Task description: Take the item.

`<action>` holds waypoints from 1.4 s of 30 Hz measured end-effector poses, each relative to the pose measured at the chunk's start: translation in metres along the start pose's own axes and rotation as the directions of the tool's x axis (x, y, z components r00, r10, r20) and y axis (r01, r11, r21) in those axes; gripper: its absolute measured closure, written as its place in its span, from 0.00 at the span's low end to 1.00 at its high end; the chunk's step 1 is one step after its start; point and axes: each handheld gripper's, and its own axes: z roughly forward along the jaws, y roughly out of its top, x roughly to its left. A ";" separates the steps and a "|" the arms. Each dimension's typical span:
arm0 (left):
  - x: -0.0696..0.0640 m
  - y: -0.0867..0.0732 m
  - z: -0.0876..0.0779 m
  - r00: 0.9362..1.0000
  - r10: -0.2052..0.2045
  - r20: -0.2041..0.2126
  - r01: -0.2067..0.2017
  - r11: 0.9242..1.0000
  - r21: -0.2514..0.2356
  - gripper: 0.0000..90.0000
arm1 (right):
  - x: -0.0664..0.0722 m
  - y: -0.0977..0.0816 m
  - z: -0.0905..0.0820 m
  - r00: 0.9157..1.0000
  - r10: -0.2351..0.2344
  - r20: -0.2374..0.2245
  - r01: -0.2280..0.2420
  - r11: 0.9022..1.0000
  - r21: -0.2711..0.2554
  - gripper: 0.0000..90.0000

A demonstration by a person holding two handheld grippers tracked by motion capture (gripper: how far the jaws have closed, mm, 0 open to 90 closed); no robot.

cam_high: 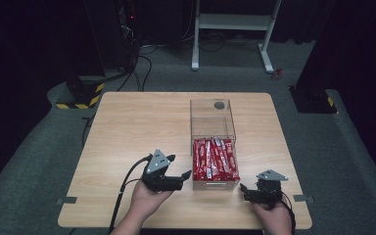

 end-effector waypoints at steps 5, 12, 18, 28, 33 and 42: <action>-0.003 0.002 0.004 1.000 0.007 0.009 -0.007 1.000 0.007 0.25 | 0.000 0.000 0.000 1.000 0.000 -0.001 0.000 1.000 0.000 0.13; -0.007 0.005 0.010 1.000 0.011 0.025 -0.011 1.000 0.012 0.25 | 0.000 0.000 0.000 1.000 -0.003 -0.002 0.003 1.000 0.000 0.13; -0.008 0.008 0.014 0.999 0.020 0.033 -0.020 1.000 0.015 0.26 | 0.000 0.001 0.001 1.000 -0.007 -0.007 0.007 1.000 0.000 0.13; -0.015 0.010 0.027 0.998 0.026 0.052 -0.027 0.999 0.021 0.30 | 0.000 0.000 0.000 1.000 -0.012 -0.009 0.012 1.000 0.000 0.13; -0.018 0.012 0.036 0.998 0.031 0.062 -0.033 0.999 0.028 0.33 | 0.001 0.000 0.000 1.000 -0.011 -0.012 0.011 1.000 0.000 0.13; -0.014 0.013 0.046 0.997 0.005 0.074 -0.007 0.999 0.033 0.45 | 0.001 0.000 0.000 1.000 -0.012 -0.013 0.012 1.000 0.000 0.13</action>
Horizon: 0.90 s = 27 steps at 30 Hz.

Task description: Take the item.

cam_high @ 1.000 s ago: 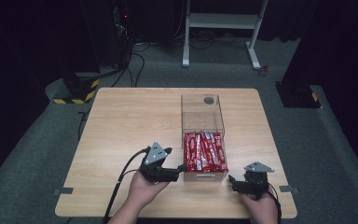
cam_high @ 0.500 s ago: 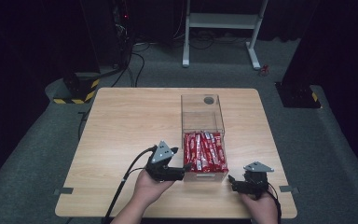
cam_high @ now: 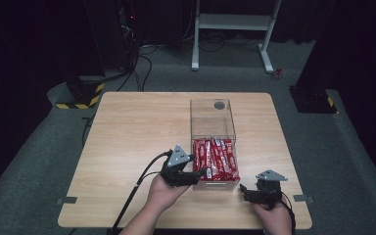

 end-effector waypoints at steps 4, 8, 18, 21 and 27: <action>0.000 -0.001 0.004 1.000 -0.008 -0.008 0.008 1.000 0.006 0.55 | 0.000 0.000 0.000 1.000 -0.003 0.000 0.003 1.000 -0.001 0.13; -0.001 -0.002 0.007 1.000 -0.011 -0.012 0.011 1.000 0.012 0.66 | 0.000 0.000 0.000 1.000 -0.003 -0.001 0.003 1.000 0.000 0.13; -0.009 -0.010 0.015 0.999 0.007 -0.052 -0.005 1.000 0.026 0.76 | 0.000 0.000 0.000 1.000 -0.007 -0.002 0.007 1.000 -0.001 0.13; -0.010 -0.011 0.016 0.999 0.012 -0.052 -0.011 1.000 0.026 0.76 | 0.000 0.000 0.000 1.000 -0.007 -0.002 0.007 1.000 -0.001 0.13; -0.010 -0.012 0.016 0.999 0.013 -0.049 -0.012 0.999 0.032 0.86 | 0.000 0.000 0.000 1.000 -0.007 -0.002 0.007 1.000 -0.002 0.13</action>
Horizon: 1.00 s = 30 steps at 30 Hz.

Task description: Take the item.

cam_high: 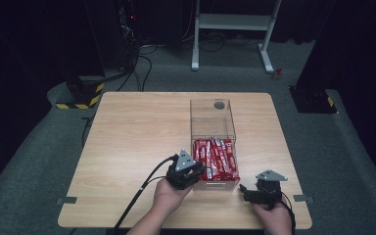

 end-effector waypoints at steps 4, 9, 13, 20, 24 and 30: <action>0.000 -0.001 0.001 1.000 -0.011 0.006 0.011 1.000 0.006 0.96 | 0.000 0.000 0.000 1.000 -0.004 0.000 0.004 1.000 -0.001 0.13; 0.002 -0.002 0.001 1.000 -0.024 0.019 0.024 1.000 0.000 0.99 | 0.000 0.000 0.000 1.000 -0.002 0.000 0.002 1.000 -0.001 0.13; 0.001 -0.003 -0.002 0.999 -0.035 0.023 0.036 0.999 -0.010 1.00 | 0.000 0.000 0.000 1.000 -0.002 -0.001 0.002 1.000 -0.001 0.13; -0.001 -0.003 -0.008 0.998 -0.045 0.034 0.046 0.999 -0.020 1.00 | 0.000 0.000 0.000 1.000 -0.003 -0.001 0.003 1.000 0.000 0.13; -0.001 -0.003 -0.010 0.998 -0.049 0.037 0.050 0.998 -0.030 1.00 | 0.000 0.000 0.000 1.000 -0.004 -0.001 0.004 1.000 0.000 0.13; -0.002 -0.003 -0.013 0.998 -0.042 0.040 0.044 0.998 -0.046 1.00 | 0.000 0.000 0.000 1.000 -0.004 -0.001 0.004 1.000 0.000 0.13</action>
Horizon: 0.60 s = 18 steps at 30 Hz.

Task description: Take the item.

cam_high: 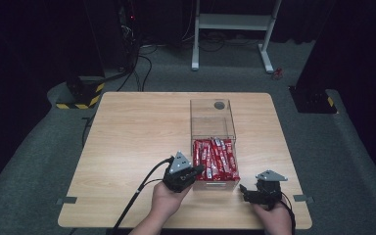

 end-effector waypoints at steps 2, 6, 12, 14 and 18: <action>-0.001 0.000 -0.001 1.000 0.004 0.003 -0.004 1.000 -0.005 1.00 | 0.000 0.000 0.000 1.000 0.001 0.000 -0.001 1.000 0.000 0.13; -0.001 0.001 -0.003 1.000 0.002 0.000 -0.002 1.000 -0.018 1.00 | 0.000 0.000 0.000 1.000 0.001 0.000 -0.001 1.000 0.000 0.13; 0.000 0.002 -0.006 1.000 0.003 -0.003 -0.003 1.000 -0.031 1.00 | 0.000 0.000 0.000 1.000 0.002 0.000 -0.002 1.000 0.000 0.13; -0.001 0.003 -0.007 1.000 0.002 -0.001 -0.002 0.999 -0.036 1.00 | 0.000 0.000 0.000 1.000 0.002 0.000 -0.002 1.000 0.000 0.13; 0.000 0.004 -0.009 1.000 0.002 0.000 -0.002 0.999 -0.050 1.00 | 0.000 0.000 0.000 1.000 0.002 0.000 -0.002 1.000 0.000 0.13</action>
